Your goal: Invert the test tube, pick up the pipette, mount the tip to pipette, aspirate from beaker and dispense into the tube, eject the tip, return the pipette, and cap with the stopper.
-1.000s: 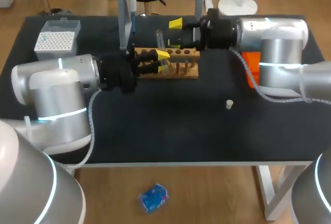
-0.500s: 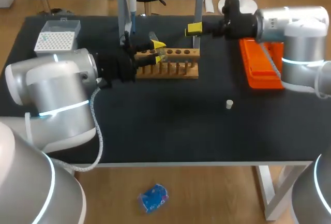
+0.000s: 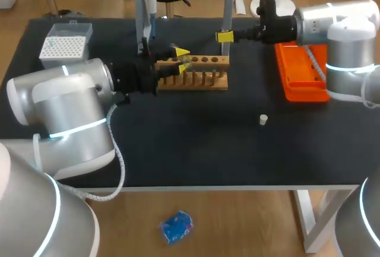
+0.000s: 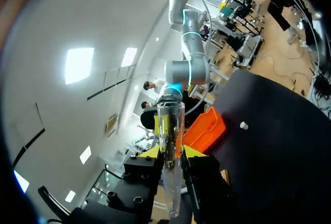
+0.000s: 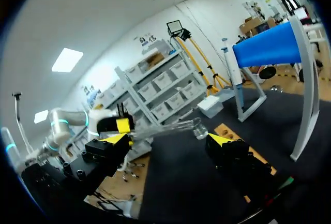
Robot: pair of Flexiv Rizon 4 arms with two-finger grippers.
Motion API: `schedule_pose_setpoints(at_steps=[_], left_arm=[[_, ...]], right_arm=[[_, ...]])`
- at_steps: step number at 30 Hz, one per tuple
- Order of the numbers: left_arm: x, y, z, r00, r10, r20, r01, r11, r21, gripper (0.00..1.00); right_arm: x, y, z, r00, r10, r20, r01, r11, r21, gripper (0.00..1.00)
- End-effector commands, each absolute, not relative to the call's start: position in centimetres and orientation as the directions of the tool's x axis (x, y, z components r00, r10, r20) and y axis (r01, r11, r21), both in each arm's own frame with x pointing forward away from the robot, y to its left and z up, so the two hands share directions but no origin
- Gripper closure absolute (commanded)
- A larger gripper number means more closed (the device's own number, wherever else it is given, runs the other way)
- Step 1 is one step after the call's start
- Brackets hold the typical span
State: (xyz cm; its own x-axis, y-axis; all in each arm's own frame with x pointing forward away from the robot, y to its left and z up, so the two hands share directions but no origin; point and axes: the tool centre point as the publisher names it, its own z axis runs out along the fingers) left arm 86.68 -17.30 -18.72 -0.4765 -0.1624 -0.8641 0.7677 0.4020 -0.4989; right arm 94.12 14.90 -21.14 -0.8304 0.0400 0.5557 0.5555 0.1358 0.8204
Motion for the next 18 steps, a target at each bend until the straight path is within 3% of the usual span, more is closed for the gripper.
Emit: schedule_pose_setpoints(at_steps=[1,8,18], left_arm=[[87.9,-18.0,-17.1,-0.635,-0.104,-0.766,0.661,0.439,-0.608,1.0],[89.0,-19.3,-17.1,-0.785,-0.128,-0.606,0.538,0.344,-0.77,1.0],[90.5,-20.9,-17.1,-0.885,-0.121,-0.45,0.398,0.307,-0.865,1.0]], right_arm=[[93.9,13.5,-20.7,-0.949,0.151,0.276,0.313,0.373,0.873,0.0],[93.9,12.0,-22.5,-0.989,0.142,0.036,0.113,0.583,0.805,0.0],[93.8,9.5,-24.9,-0.982,0.003,-0.19,-0.116,0.779,0.616,0.0]])
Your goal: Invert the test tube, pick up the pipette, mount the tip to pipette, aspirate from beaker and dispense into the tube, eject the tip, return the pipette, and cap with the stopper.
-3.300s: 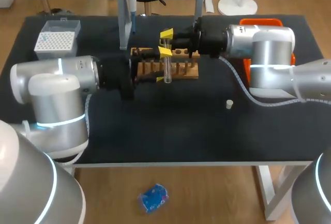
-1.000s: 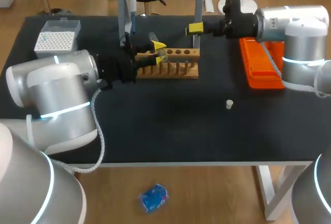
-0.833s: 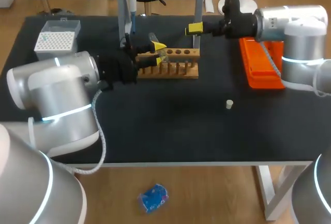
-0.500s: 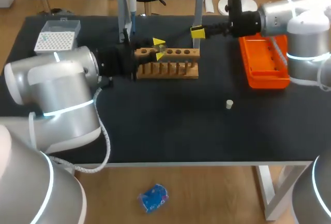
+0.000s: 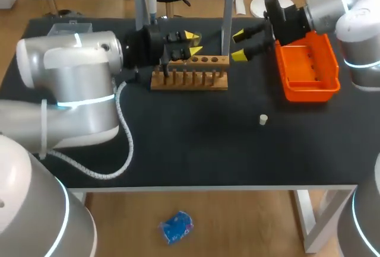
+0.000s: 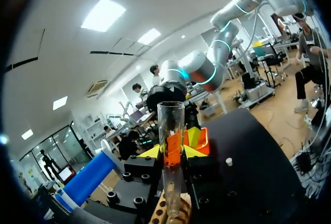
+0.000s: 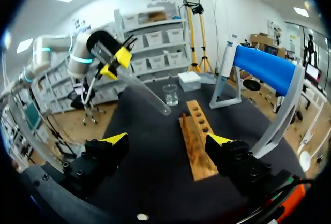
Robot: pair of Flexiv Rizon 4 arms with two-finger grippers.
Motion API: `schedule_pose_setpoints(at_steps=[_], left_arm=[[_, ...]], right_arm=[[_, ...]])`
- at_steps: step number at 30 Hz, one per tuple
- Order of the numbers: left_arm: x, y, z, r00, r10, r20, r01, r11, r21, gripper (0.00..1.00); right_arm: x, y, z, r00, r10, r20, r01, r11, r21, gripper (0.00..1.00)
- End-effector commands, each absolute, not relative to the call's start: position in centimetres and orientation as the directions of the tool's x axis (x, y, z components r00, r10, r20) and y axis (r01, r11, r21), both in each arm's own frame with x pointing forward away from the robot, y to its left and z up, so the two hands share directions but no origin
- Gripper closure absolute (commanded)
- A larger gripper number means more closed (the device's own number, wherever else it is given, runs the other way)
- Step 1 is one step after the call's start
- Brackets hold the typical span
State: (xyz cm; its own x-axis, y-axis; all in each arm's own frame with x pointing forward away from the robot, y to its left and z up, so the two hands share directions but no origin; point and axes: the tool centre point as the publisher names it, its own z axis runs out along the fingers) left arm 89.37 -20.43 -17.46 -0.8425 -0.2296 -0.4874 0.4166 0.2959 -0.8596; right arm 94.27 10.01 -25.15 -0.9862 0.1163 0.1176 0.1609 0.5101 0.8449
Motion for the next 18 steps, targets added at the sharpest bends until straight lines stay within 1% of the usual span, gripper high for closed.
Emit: schedule_pose_setpoints(at_steps=[1,11,12,13,14,15,17,18], left_arm=[[90.5,-20.9,-17.1,-0.885,-0.121,-0.45,0.398,0.307,-0.865,1.0],[90.5,-20.9,-17.1,-0.885,-0.121,-0.45,0.398,0.307,-0.865,1.0],[90.5,-20.9,-17.1,-0.885,-0.121,-0.45,0.398,0.307,-0.865,1.0],[90.6,-20.9,-17.4,-0.901,-0.118,-0.417,0.364,0.316,-0.876,1.0],[90.7,-20.9,-17.4,-0.901,-0.124,-0.417,0.364,0.308,-0.879,1.0],[90.8,-21.0,-17.3,-0.913,-0.134,-0.385,0.341,0.267,-0.901,1.0],[91.1,-21.1,-17.0,-0.915,-0.136,-0.38,0.338,0.255,-0.906,1.0],[91.3,-21.2,-16.9,-0.916,-0.135,-0.378,0.337,0.251,-0.907,1.0]], right_arm=[[93.8,9.5,-24.9,-0.982,0.003,-0.19,-0.116,0.779,0.616,0.0],[93.8,9.5,-24.9,-0.982,0.003,-0.19,-0.116,0.779,0.616,0.0],[94.2,9.7,-25.8,-0.977,-0.033,-0.209,-0.159,0.764,0.625,0.0],[94.4,9.7,-26.3,-0.977,-0.039,-0.209,-0.166,0.753,0.636,0.0],[94.6,9.7,-26.5,-0.977,-0.042,-0.208,-0.169,0.746,0.644,0.0],[94.9,9.4,-26.8,-0.974,-0.061,-0.217,-0.194,0.719,0.668,0.0],[95.2,9.2,-27.1,-0.976,-0.064,-0.206,-0.191,0.703,0.685,0.0],[95.3,9.0,-27.3,-0.979,-0.073,-0.192,-0.191,0.669,0.719,0.0]])
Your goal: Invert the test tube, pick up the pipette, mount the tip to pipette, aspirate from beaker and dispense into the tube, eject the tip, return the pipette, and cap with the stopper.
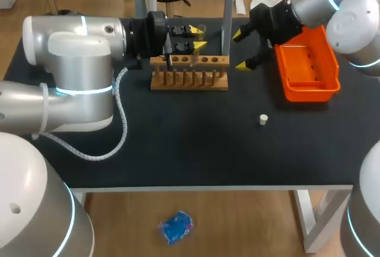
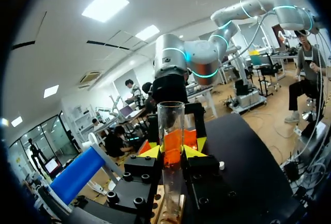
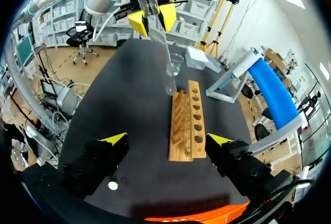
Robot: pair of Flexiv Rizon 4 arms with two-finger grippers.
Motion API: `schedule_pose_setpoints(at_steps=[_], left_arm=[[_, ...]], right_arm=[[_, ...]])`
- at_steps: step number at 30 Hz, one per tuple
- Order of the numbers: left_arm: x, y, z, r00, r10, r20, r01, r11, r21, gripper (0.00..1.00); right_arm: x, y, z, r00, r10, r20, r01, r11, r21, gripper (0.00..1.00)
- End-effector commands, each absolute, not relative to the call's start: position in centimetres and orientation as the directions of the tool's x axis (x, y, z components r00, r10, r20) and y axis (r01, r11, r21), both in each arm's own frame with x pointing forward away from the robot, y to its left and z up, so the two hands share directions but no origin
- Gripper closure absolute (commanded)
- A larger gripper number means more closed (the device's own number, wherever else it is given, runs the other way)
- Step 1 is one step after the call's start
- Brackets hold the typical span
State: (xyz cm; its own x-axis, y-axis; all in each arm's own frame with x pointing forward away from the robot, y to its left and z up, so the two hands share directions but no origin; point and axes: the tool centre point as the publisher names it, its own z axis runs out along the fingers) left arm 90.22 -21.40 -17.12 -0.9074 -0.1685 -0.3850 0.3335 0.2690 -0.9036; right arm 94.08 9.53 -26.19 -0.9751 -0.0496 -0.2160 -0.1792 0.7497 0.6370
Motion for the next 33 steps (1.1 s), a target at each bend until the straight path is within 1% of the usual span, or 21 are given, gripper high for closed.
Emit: schedule_pose_setpoints(at_steps=[1,8,14,33], left_arm=[[91.4,-21.3,-16.8,-0.923,-0.135,-0.361,0.326,0.222,-0.919,1.0],[92.1,-21.5,-16.8,-0.931,-0.124,-0.344,0.316,0.202,-0.927,1.0],[92.8,-21.7,-17.2,-0.951,-0.109,-0.291,0.265,0.204,-0.942,1.0],[95.7,-21.6,-18.2,-0.968,-0.093,-0.235,0.21,0.221,-0.952,1.0]], right_arm=[[95.3,8.9,-27.4,-0.978,-0.072,-0.194,-0.191,0.669,0.718,0.0],[96.3,8.5,-28.0,-0.983,-0.055,-0.173,-0.167,0.644,0.746,0.0],[96.9,8.7,-28.6,-0.988,-0.031,-0.153,-0.141,0.597,0.79,0.0],[98.6,11.1,-30.8,-0.987,-0.013,-0.161,-0.138,0.587,0.798,0.0]])
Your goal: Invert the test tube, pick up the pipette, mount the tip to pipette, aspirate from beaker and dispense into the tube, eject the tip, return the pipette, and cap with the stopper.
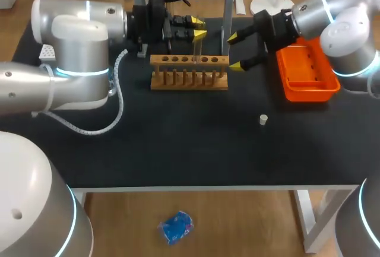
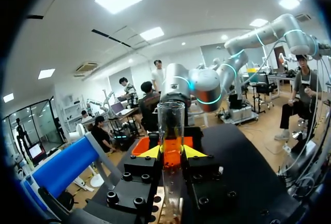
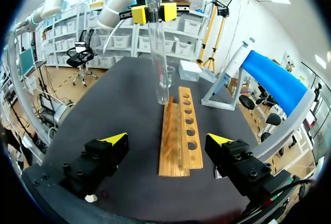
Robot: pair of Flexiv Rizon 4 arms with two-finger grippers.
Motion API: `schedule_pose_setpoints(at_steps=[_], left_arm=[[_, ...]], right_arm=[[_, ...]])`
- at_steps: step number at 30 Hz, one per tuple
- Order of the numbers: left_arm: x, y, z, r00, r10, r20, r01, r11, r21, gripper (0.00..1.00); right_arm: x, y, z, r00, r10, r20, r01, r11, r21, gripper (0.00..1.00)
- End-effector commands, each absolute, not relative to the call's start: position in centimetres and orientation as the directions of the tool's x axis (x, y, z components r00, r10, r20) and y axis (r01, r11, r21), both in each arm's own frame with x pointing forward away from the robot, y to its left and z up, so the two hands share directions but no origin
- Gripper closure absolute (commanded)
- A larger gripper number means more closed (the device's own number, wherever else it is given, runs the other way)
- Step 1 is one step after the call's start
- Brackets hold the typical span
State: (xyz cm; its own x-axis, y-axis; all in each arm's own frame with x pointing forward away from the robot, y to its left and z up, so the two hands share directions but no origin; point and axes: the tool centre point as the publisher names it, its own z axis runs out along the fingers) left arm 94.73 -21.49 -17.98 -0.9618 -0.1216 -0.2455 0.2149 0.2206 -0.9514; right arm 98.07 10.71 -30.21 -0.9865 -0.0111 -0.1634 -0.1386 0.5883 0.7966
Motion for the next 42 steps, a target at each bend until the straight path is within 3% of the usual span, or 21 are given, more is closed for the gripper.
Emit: schedule_pose_setpoints(at_steps=[1,42], left_arm=[[95.8,-21.6,-18.2,-0.968,-0.093,-0.234,0.209,0.222,-0.952,1.0],[100.6,-21.2,-21.2,-0.976,-0.078,-0.202,0.179,0.233,-0.956,1.0]], right_arm=[[98.8,11.1,-30.8,-0.987,-0.013,-0.16,-0.137,0.587,0.798,0.0],[101.1,11.1,-31.8,-0.988,0.001,-0.154,-0.126,0.576,0.808,0.0]])
